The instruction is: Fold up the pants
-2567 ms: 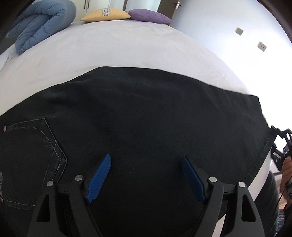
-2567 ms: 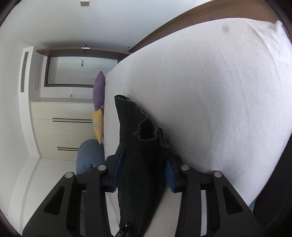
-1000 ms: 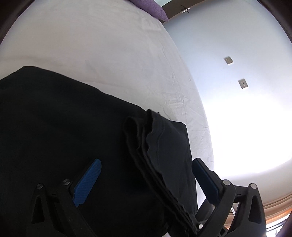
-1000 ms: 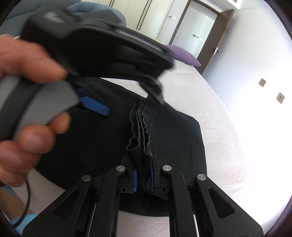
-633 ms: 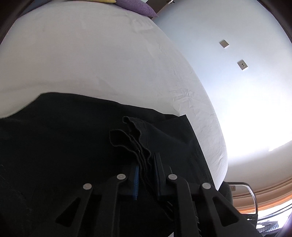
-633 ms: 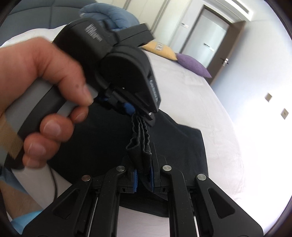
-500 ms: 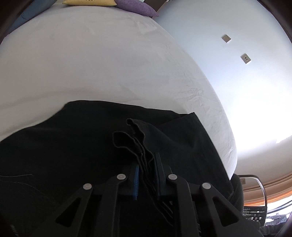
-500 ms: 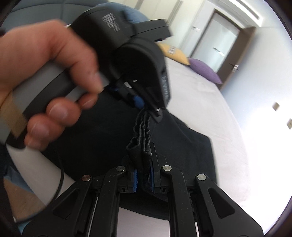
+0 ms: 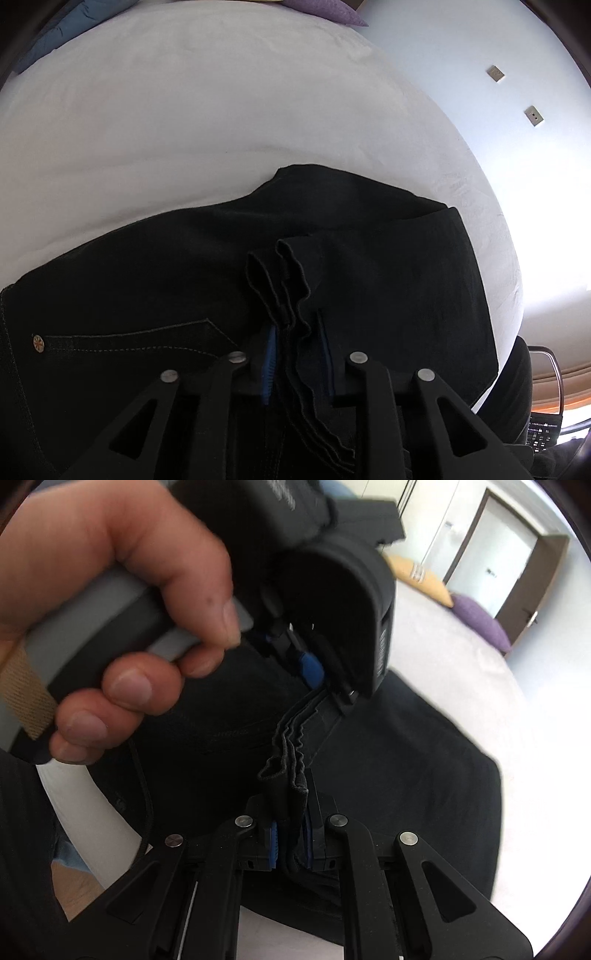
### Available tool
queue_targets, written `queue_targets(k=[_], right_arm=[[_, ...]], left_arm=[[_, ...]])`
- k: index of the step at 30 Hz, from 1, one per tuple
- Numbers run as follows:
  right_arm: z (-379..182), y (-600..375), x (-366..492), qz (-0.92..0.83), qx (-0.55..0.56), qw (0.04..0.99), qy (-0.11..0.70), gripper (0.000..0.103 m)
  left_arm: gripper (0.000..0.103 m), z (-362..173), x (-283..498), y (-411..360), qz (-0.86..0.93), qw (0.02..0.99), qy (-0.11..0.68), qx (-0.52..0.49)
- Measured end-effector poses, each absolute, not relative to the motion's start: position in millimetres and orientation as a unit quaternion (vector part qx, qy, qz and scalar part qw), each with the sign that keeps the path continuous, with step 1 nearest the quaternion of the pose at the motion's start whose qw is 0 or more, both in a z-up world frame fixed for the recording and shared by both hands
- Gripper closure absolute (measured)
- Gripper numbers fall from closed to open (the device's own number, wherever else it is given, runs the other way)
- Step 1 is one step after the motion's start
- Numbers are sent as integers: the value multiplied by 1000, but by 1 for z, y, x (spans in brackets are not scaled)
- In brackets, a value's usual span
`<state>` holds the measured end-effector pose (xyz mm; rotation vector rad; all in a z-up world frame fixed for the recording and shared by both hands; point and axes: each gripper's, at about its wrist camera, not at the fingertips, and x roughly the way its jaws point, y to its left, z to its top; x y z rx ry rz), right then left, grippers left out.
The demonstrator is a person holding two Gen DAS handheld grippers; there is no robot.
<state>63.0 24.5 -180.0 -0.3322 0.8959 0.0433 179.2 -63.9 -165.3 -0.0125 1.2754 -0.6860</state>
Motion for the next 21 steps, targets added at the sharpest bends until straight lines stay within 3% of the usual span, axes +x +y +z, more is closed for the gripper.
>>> queue_targets(k=[3,5,7,9,10,14,16,17,21], right_arm=[[-190,21,76,19,-146,884,444,92],[-189,14,74,27,-123,884,449,87],[-183,1,75,48,-97,879,464,80],[-173,-12,62,83,-54,877,470,55],[-166,-23,52,100,-18,879,465,53],[-145,-113,27,152,159,867,447,54],[-144,-169,37,150,225,857,439,70],[-145,-203,44,144,251,852,436,72],[-160,-289,59,151,316,831,432,72]], left_arm=[[66,-163,178,-66,-311,755,578,-3],[36,-154,175,-64,-286,775,563,17],[24,-140,169,-62,-251,804,536,48],[23,-125,160,-60,-216,830,508,82],[23,-115,152,-61,-206,843,488,92],[23,-107,115,-75,-220,859,443,133],[23,-119,94,-91,-232,852,436,172],[23,-130,84,-100,-239,844,442,187],[26,-170,75,-90,-242,825,487,156]])
